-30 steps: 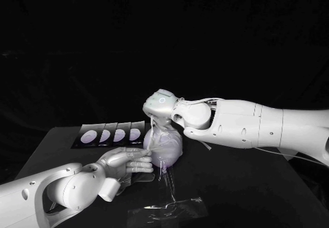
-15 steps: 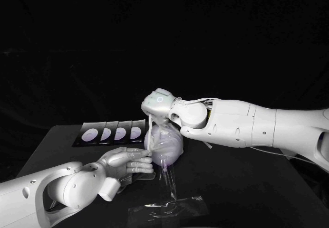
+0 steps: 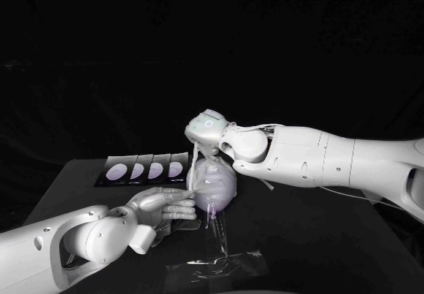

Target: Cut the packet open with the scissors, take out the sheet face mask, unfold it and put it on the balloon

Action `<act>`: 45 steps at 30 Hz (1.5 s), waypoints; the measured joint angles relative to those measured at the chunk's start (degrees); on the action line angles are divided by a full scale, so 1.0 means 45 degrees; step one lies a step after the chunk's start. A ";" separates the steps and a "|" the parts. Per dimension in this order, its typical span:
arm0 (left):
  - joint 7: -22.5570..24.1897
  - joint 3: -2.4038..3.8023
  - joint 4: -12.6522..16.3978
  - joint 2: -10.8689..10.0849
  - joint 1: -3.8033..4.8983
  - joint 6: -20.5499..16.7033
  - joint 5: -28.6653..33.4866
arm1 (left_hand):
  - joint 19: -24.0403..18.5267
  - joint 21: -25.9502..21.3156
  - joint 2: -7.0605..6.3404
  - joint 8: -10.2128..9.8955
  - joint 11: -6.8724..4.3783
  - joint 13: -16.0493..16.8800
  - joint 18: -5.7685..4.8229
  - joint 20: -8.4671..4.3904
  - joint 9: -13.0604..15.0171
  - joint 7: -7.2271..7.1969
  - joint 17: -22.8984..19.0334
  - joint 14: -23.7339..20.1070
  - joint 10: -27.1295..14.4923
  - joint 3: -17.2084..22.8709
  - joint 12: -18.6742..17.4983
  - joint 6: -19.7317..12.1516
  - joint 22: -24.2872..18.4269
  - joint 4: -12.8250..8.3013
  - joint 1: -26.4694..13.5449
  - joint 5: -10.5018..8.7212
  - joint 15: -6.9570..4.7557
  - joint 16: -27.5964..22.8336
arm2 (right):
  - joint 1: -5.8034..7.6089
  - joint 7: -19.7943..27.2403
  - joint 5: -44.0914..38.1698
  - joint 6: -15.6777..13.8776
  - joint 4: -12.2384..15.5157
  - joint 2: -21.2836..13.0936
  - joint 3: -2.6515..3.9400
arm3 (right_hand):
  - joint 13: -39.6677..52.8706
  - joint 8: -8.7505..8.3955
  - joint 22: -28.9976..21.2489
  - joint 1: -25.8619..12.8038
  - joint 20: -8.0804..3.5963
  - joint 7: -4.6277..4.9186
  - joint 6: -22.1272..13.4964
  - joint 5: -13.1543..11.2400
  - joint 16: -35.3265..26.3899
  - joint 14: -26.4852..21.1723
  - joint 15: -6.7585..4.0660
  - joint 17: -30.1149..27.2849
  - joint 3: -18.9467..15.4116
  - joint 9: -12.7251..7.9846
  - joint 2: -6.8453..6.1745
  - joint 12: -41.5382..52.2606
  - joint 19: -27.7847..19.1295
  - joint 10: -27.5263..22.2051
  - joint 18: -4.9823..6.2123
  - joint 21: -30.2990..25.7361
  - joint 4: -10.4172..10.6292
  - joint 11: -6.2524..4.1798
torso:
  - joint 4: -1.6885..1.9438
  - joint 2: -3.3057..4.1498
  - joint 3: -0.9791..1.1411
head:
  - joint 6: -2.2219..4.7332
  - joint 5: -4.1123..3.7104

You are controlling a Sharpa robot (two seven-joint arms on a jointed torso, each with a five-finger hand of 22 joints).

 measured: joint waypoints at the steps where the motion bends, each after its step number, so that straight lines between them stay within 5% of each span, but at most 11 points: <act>1: 0.0025 0.0000 -0.0022 0.0015 0.0000 -0.0040 0.0005 | 0.0000 0.0000 0.0000 0.0000 0.0000 0.0000 -0.0001 0.0000 0.0000 -0.0002 0.0002 0.0000 0.0000 0.0000 0.0000 -0.0003 0.0000 0.0000 0.0000 0.0000 0.0000 0.0000 | 0.0000 0.0000 0.0000 0.0014 -0.0027 0.0016 0.0000 | 0.0000 -0.0001 -0.0002 0.0000 0.0000 0.0000 0.0000 0.0000 -0.0003 0.0000 0.0000 -0.0001 0.0000 0.0001 0.0000 -0.0001 0.0000 0.0000 -0.0001 0.0000 0.0000 0.0000 | -0.0001 0.0000 0.0000 | -0.0009 -0.0007; 22: 0.0347 0.0000 -0.0464 0.0163 0.0016 -0.0751 0.0088 | -0.0094 0.0313 -0.0134 -0.0052 -0.0008 0.0000 0.0001 -0.0005 0.0000 -0.0048 0.0011 0.0071 0.0092 0.0391 0.0000 0.0127 0.0229 -0.0244 -0.0134 -0.0036 -0.0032 0.0052 | -0.0176 -0.0389 0.0021 -0.0183 -0.0915 0.0647 0.0001 | -0.0005 -0.0301 -0.0532 -0.0050 0.0070 0.0342 -0.0568 0.0001 0.0004 -0.0001 0.0002 0.0009 -0.0057 -0.0211 -0.0049 -0.0870 -0.0485 -0.0016 -0.0003 -0.1008 0.0057 0.0160 | 0.0016 -0.0005 -0.0015 | -0.0143 -0.0018; 30: 0.0196 0.0002 -0.0492 0.0159 0.0038 -0.0753 0.0084 | -0.0230 0.0434 -0.0209 -0.0078 -0.0049 0.0000 -0.0001 -0.0047 0.0000 -0.0030 0.0009 0.0070 0.0137 0.0602 0.0000 0.0145 0.0343 -0.0383 -0.0209 0.0002 -0.0030 0.0052 | -0.0256 -0.0407 0.0102 -0.0097 -0.1189 0.0747 0.0006 | -0.0006 -0.1232 -0.1640 -0.0382 0.0297 0.0647 -0.1586 0.0003 -0.0274 -0.0013 0.0292 0.0008 -0.0228 -0.0718 -0.0551 -0.2204 -0.1809 -0.0253 0.0346 -0.3171 0.0376 0.0571 | 0.0012 -0.0007 -0.0021 | -0.0206 0.0042; 41: -0.0096 0.0003 -0.0491 0.0154 0.0057 -0.0727 0.0048 | -0.0280 0.0580 -0.0250 -0.0051 -0.0049 0.0000 -0.0001 0.0001 0.0000 -0.0029 0.0005 0.0066 0.0136 0.0690 0.0000 0.0145 0.0428 -0.0471 -0.0351 0.0003 -0.0026 0.0052 | -0.0369 -0.0339 0.0343 0.0349 -0.1472 0.0868 0.0005 | 0.0001 -0.2321 -0.2633 -0.0530 0.0484 0.0651 -0.2979 0.0003 -0.0760 0.0024 0.0343 -0.0003 -0.0491 -0.1232 -0.0939 -0.3551 -0.2938 -0.1259 0.0552 -0.5198 0.0639 0.0521 | 0.0005 -0.0007 -0.0007 | -0.0289 0.0067; 45: -0.0143 0.0003 -0.0498 0.0162 0.0061 -0.0727 0.0041 | -0.0323 0.0580 -0.0250 -0.0050 -0.0049 0.0000 -0.0002 -0.0043 0.0000 -0.0028 0.0008 0.0066 0.0136 0.0725 0.0000 0.0144 0.0452 -0.0437 -0.0351 0.0002 -0.0025 0.0052 | -0.0407 -0.0310 0.0427 0.0491 -0.1546 0.0898 0.0005 | -0.0027 -0.2413 -0.2736 -0.0499 0.0523 0.0632 -0.3132 0.0003 -0.0794 0.0024 0.0343 -0.0002 -0.0523 -0.1274 -0.0969 -0.3642 -0.3024 -0.1338 0.0553 -0.5402 0.0671 0.0477 | 0.0004 -0.0007 -0.0009 | -0.0302 0.0068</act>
